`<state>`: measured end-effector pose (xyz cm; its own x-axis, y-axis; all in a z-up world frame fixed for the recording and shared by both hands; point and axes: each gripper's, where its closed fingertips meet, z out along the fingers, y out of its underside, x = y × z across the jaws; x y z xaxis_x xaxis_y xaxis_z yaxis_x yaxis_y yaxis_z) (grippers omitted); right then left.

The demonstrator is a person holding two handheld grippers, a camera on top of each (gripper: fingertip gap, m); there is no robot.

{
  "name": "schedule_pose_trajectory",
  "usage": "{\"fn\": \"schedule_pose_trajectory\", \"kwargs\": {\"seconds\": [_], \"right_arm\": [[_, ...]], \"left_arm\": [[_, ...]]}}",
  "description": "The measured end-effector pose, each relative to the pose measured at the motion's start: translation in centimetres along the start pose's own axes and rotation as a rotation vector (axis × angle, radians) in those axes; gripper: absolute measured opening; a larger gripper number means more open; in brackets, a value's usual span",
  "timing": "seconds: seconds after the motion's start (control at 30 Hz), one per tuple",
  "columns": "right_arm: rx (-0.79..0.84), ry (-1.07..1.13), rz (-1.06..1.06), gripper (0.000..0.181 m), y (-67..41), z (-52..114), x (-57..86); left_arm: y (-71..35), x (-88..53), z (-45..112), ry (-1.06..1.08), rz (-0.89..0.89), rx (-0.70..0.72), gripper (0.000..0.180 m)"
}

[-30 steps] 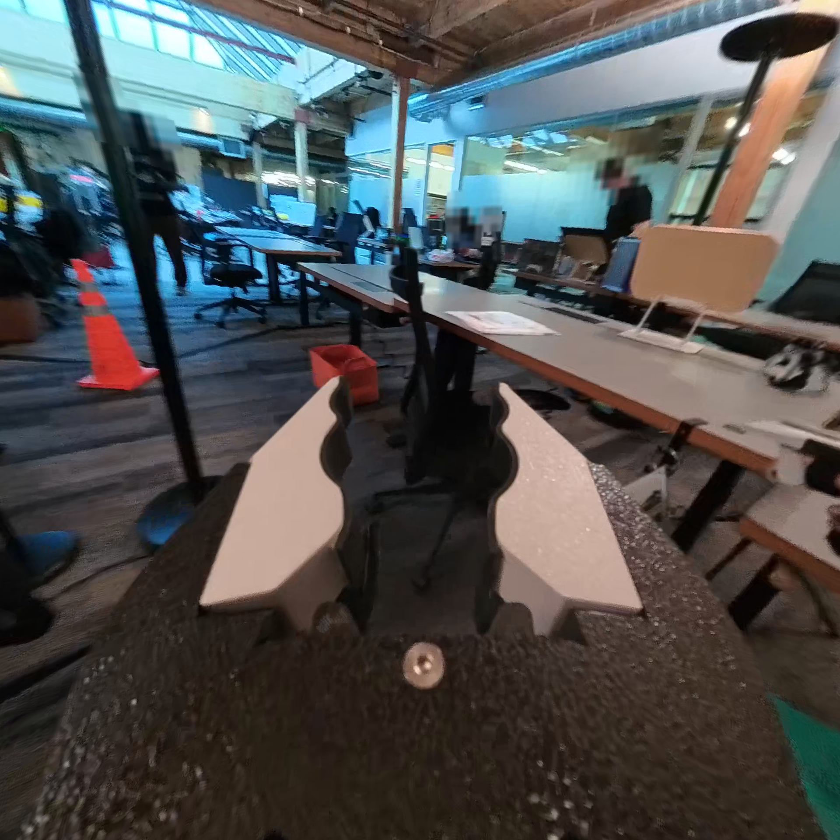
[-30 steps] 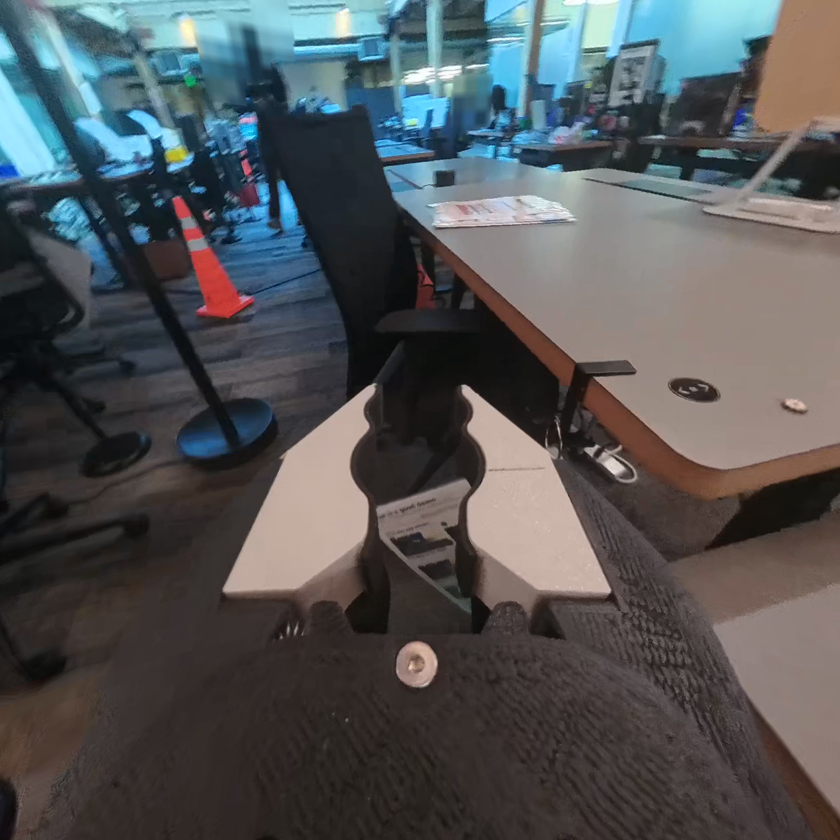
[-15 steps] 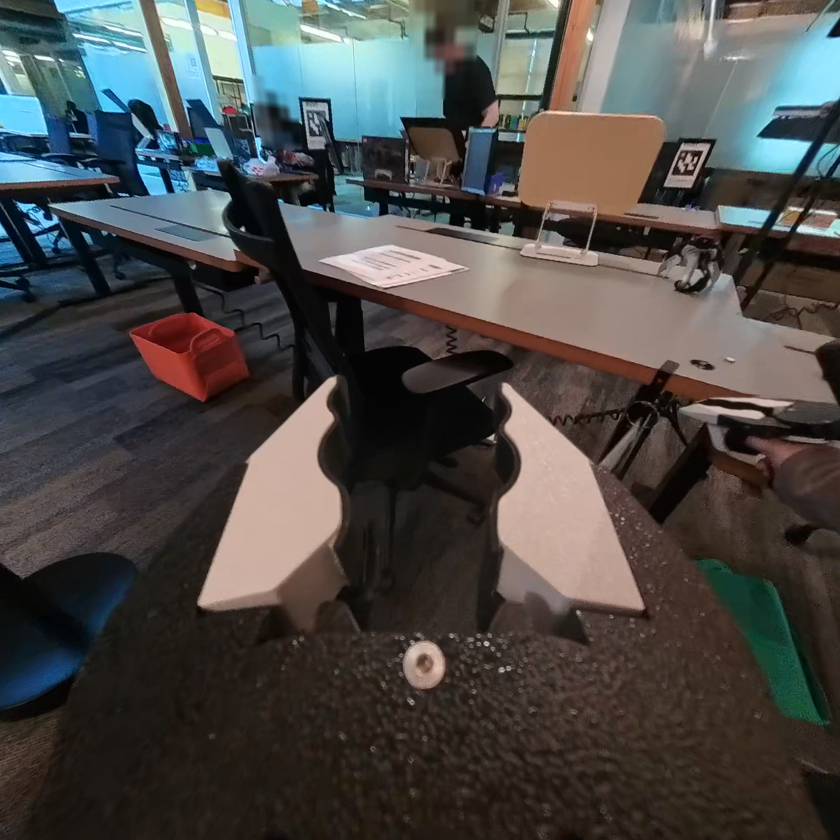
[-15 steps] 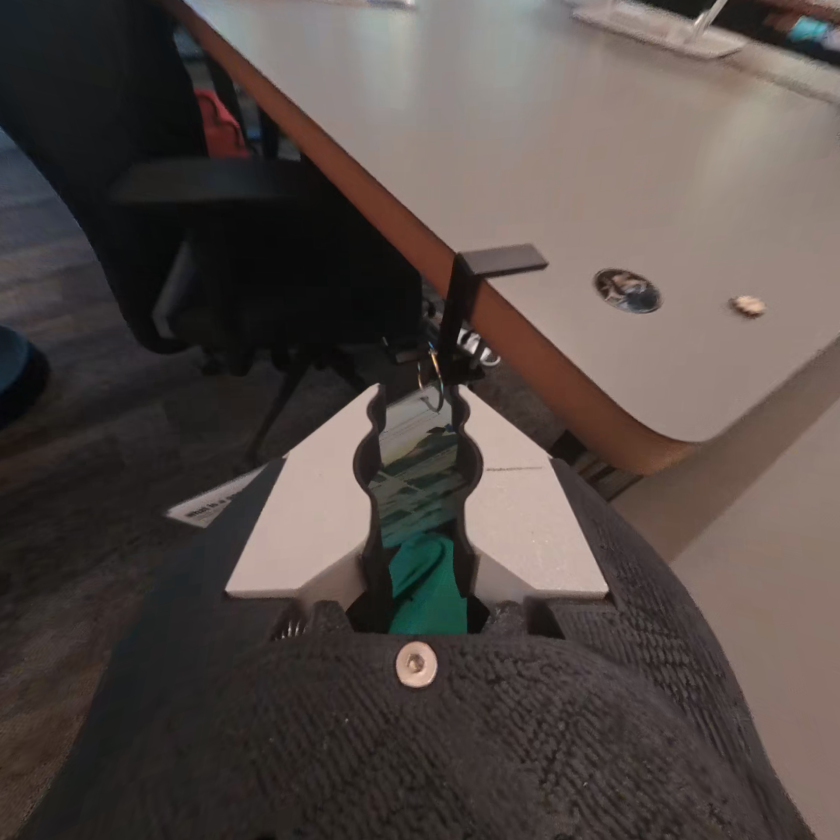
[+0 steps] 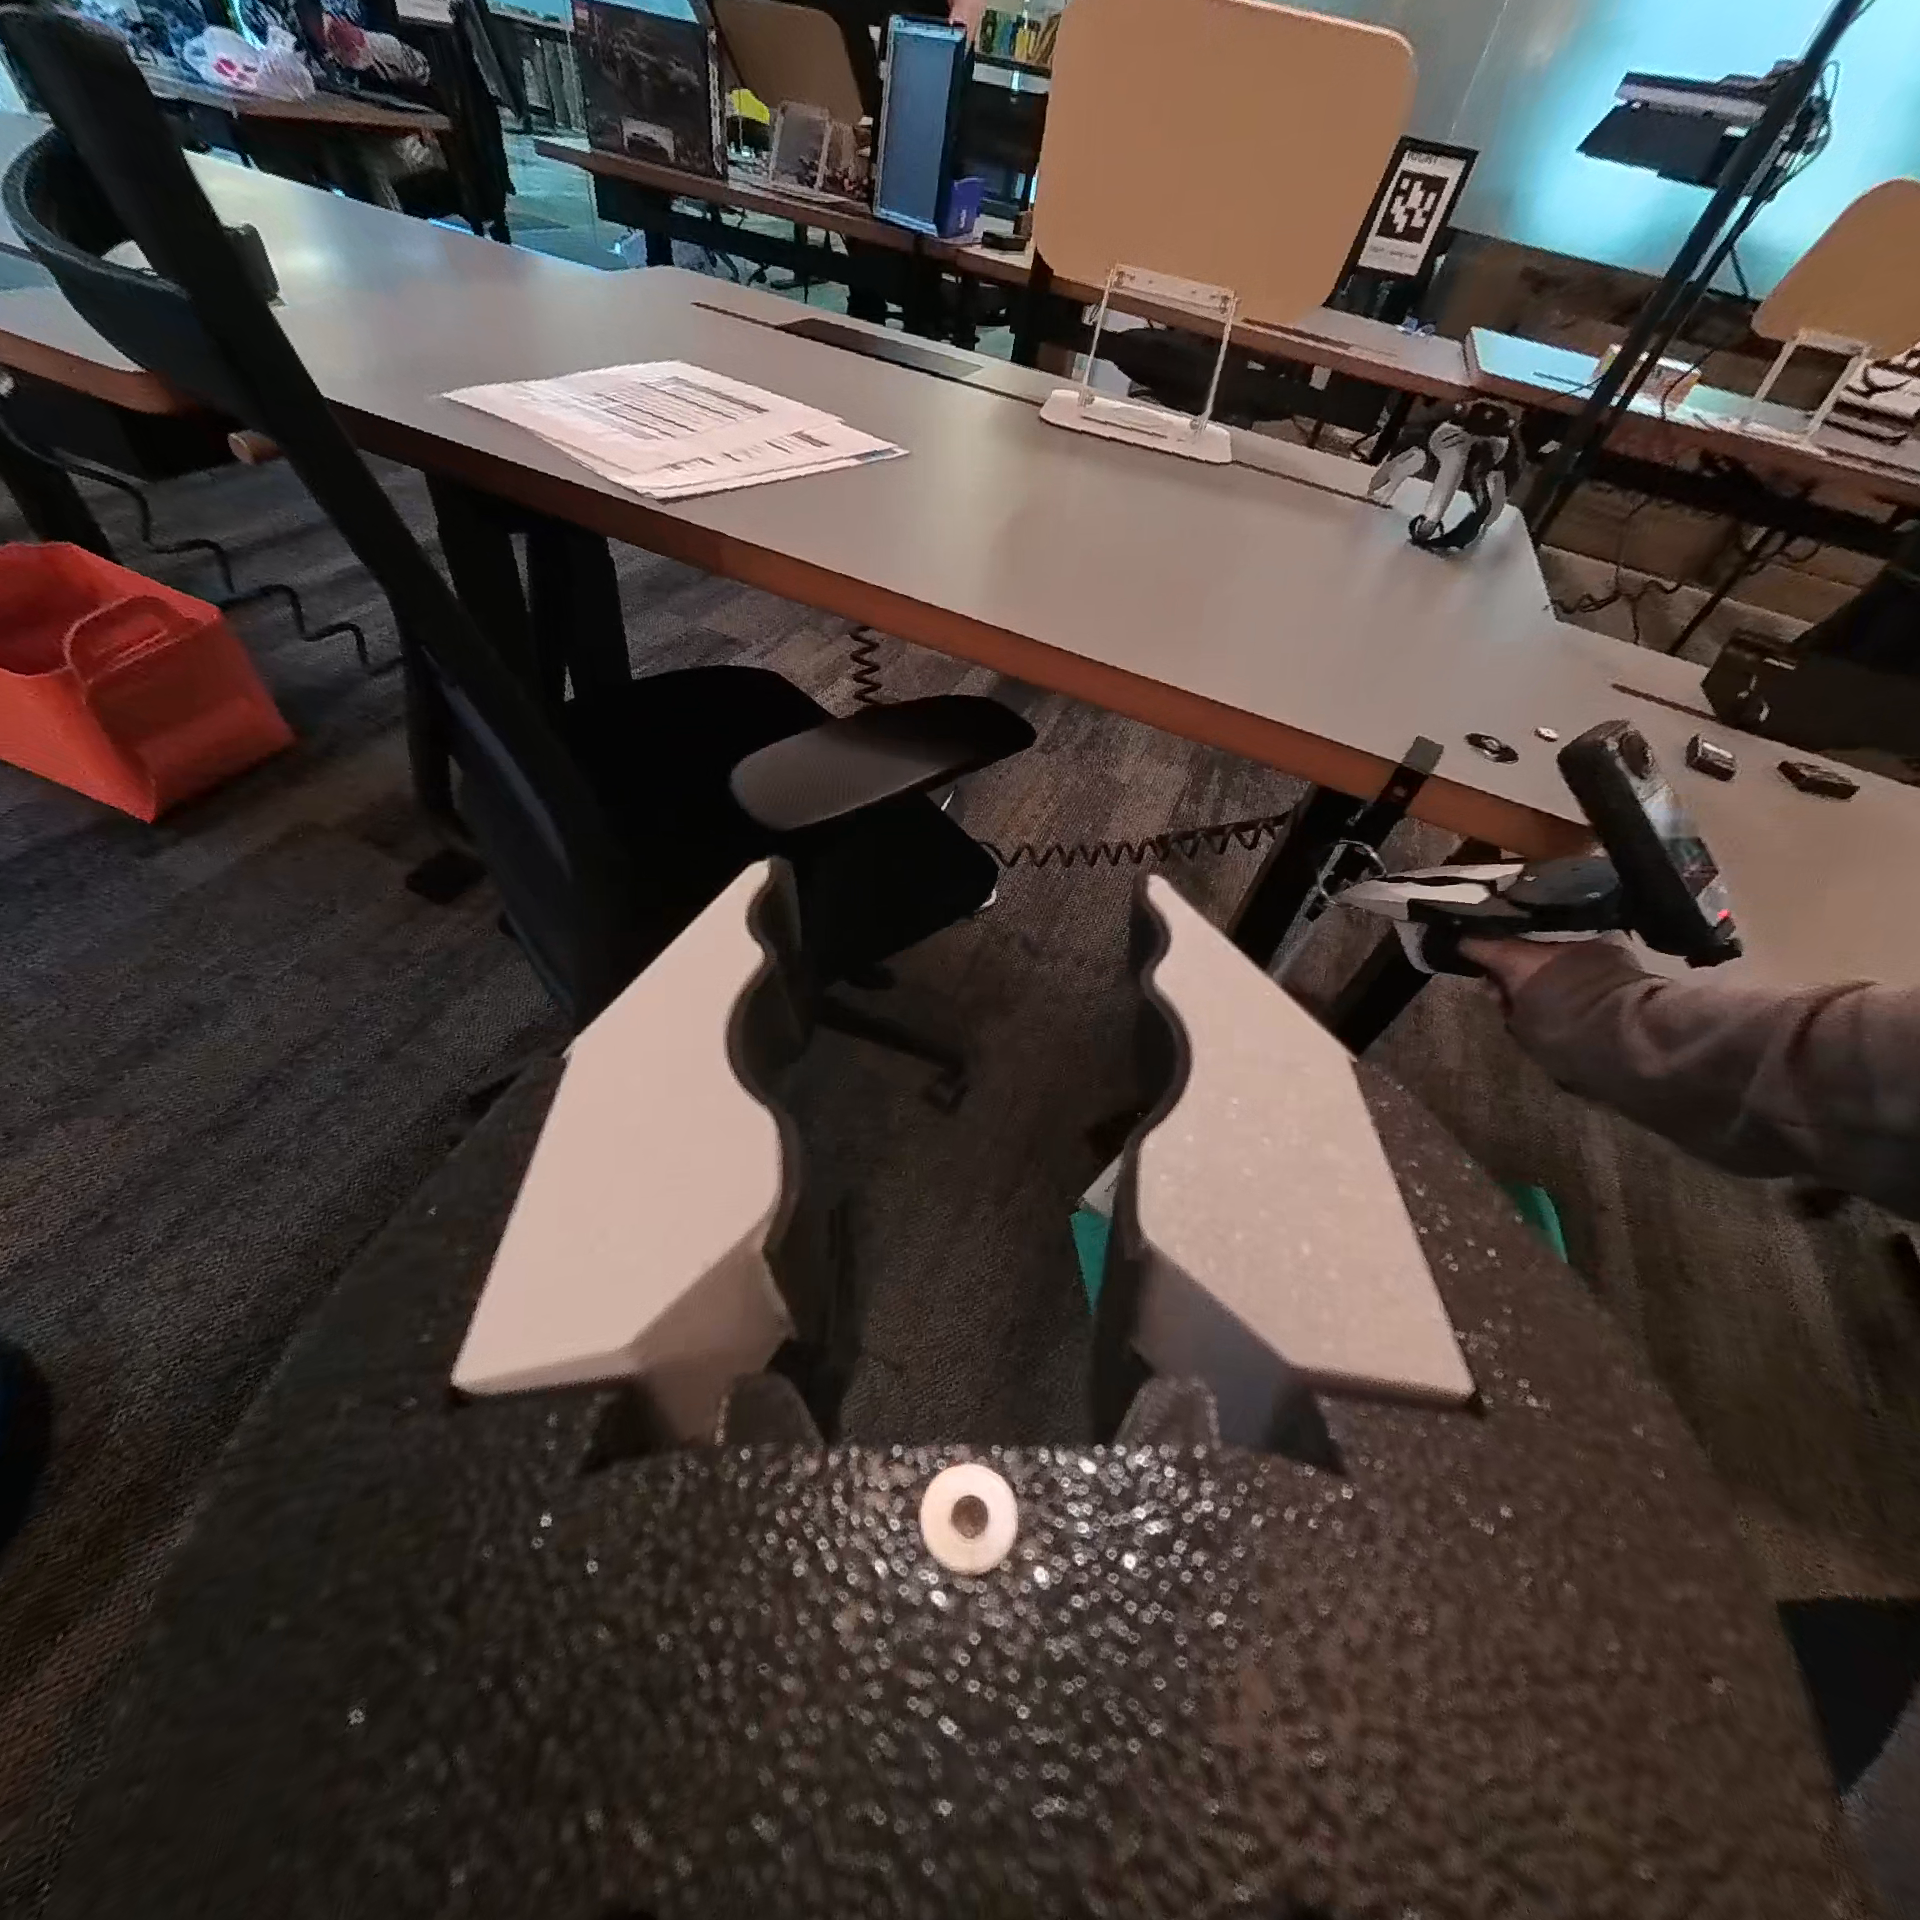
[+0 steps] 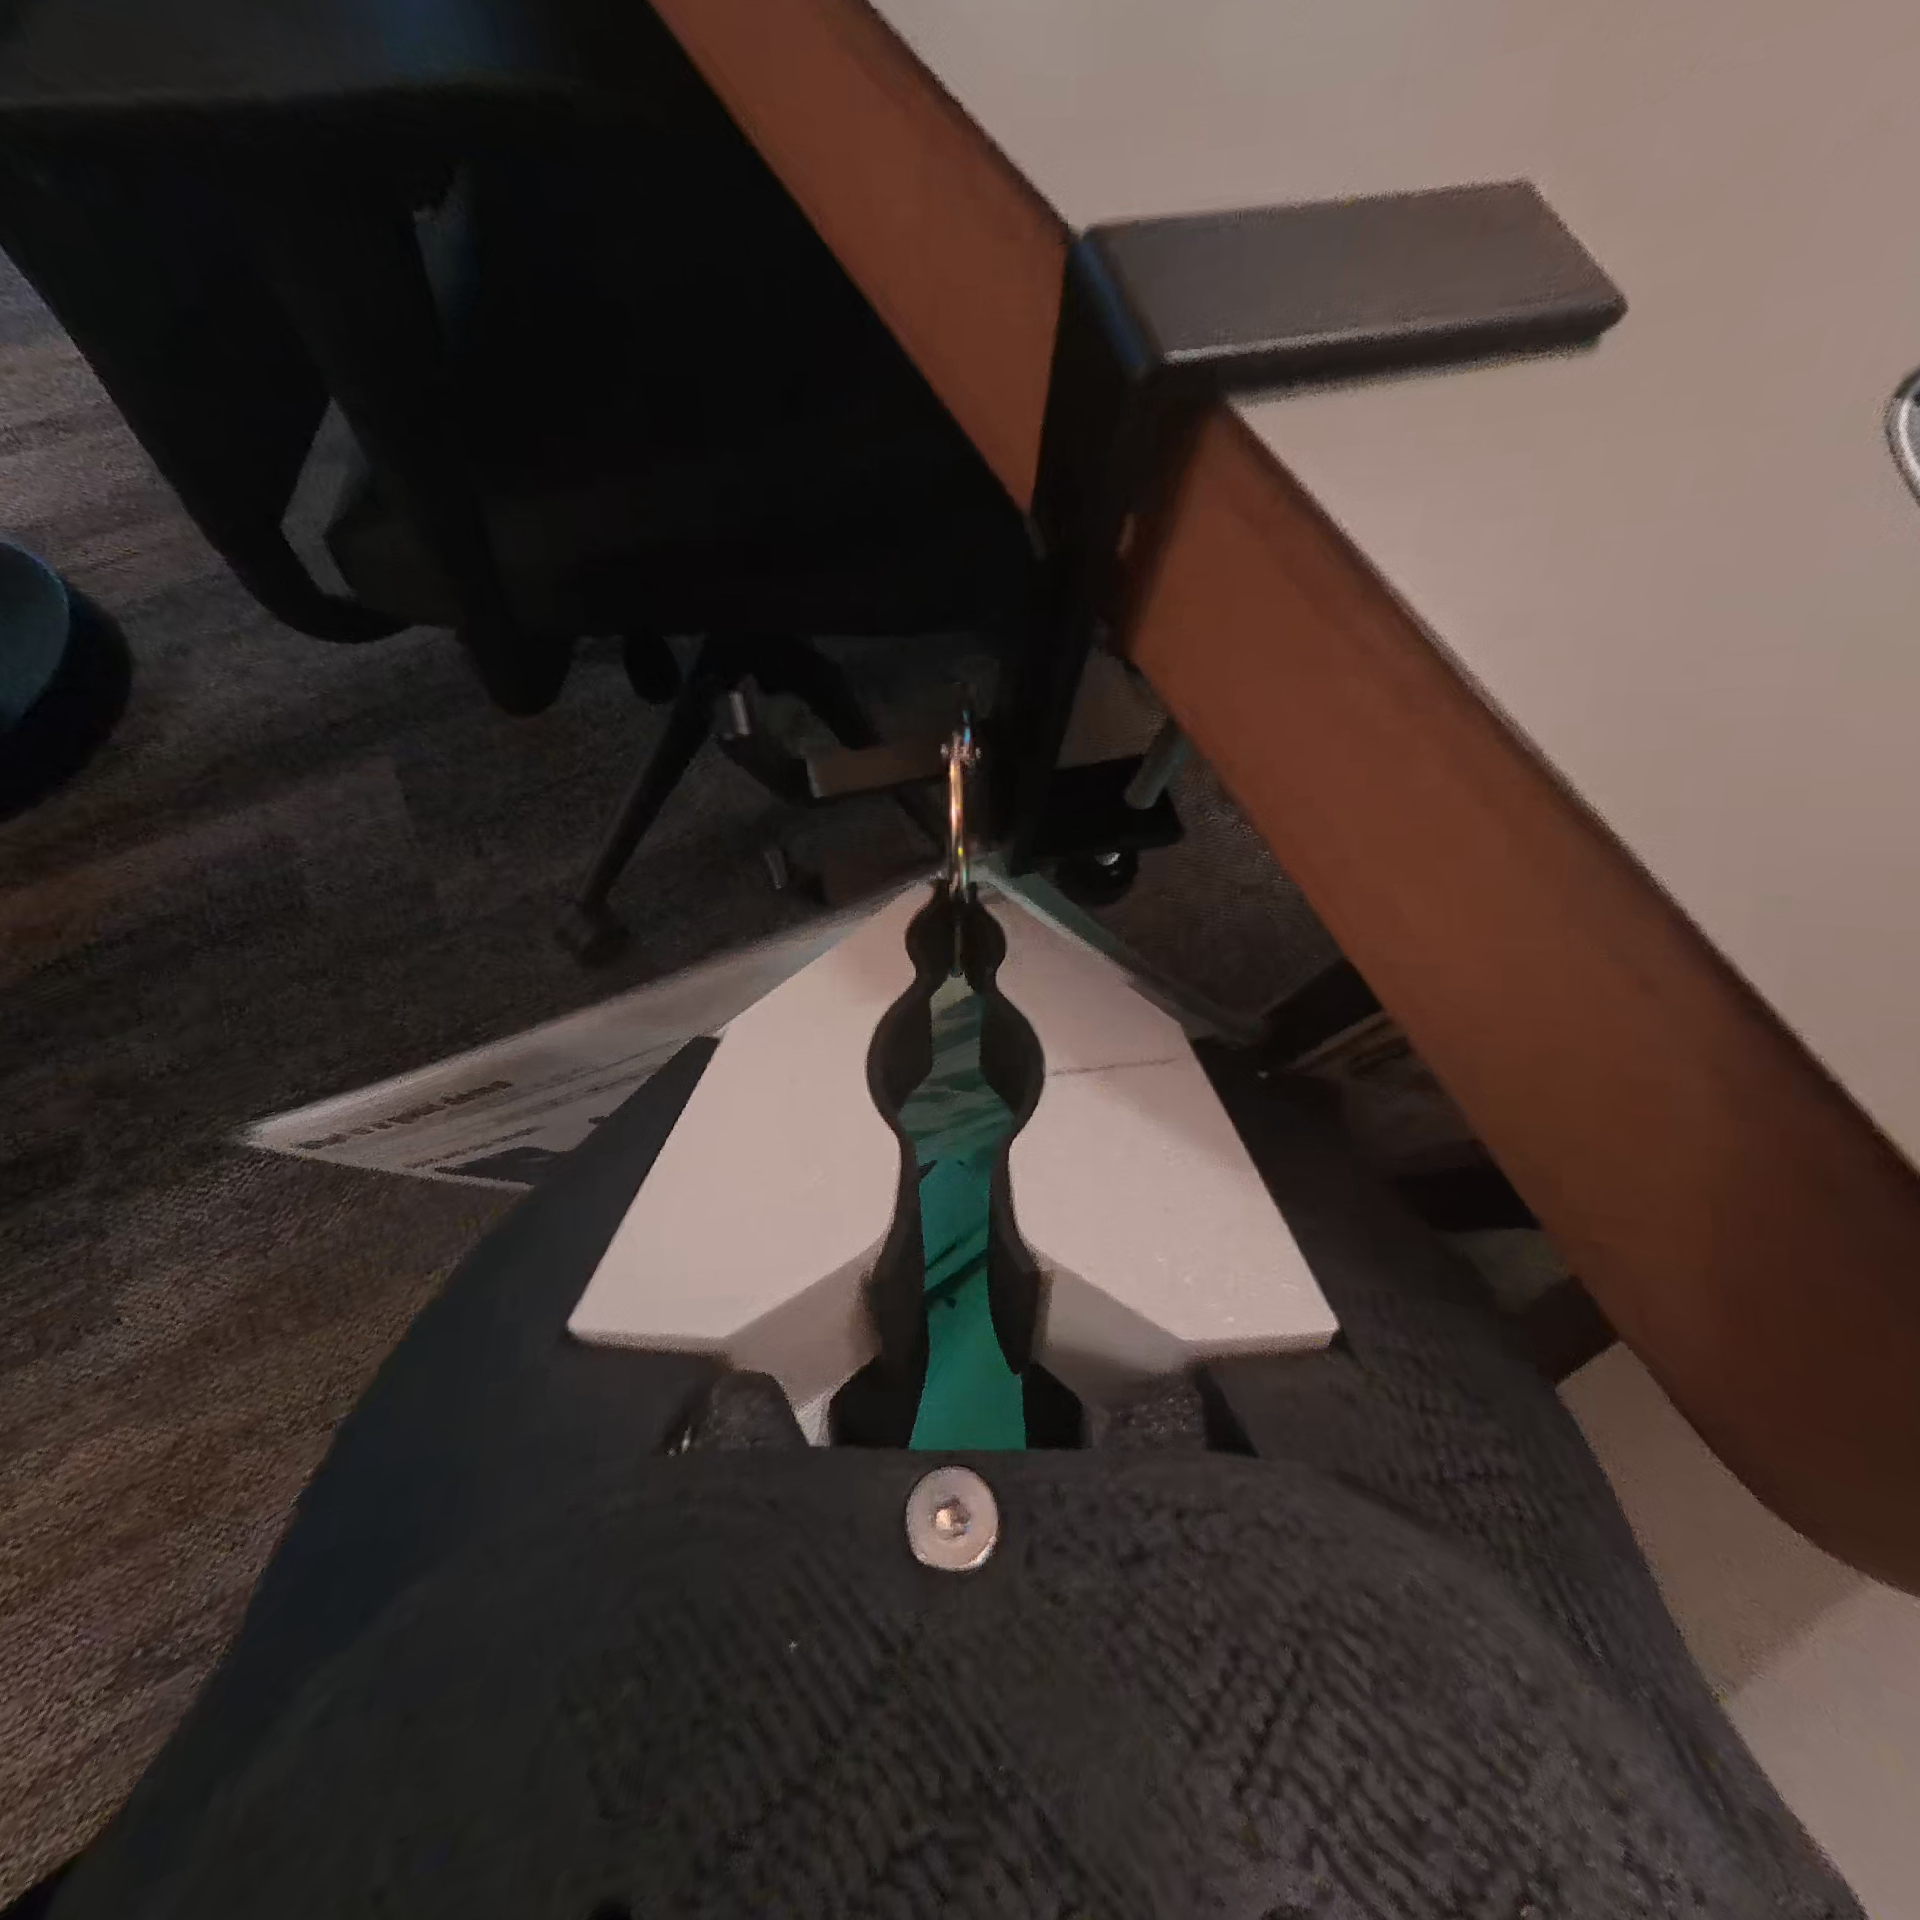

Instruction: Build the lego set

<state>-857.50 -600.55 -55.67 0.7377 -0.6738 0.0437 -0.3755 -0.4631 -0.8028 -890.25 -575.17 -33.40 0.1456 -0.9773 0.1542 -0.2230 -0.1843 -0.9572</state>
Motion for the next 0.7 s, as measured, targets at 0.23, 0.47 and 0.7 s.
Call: {"fn": "schedule_pose_trajectory", "kwargs": {"seconds": [0.23, 0.47, 0.7], "right_arm": [[0.004, -0.092, 0.013, 0.000, -1.4, -2.6, -3.0], [0.152, -0.314, 0.079, 0.000, -6.9, -4.4, -7.2], [0.371, -0.520, 0.198, 0.000, -13.5, -12.3, -11.9]], "left_arm": [[-0.2, -1.1, -0.8, -0.046, 0.003, 0.004, 0.060], [-0.2, -2.5, -2.3, -0.096, -0.029, 0.014, 0.060], [-2.8, -2.0, -4.3, -0.088, 0.026, 0.081, 0.061]]}}
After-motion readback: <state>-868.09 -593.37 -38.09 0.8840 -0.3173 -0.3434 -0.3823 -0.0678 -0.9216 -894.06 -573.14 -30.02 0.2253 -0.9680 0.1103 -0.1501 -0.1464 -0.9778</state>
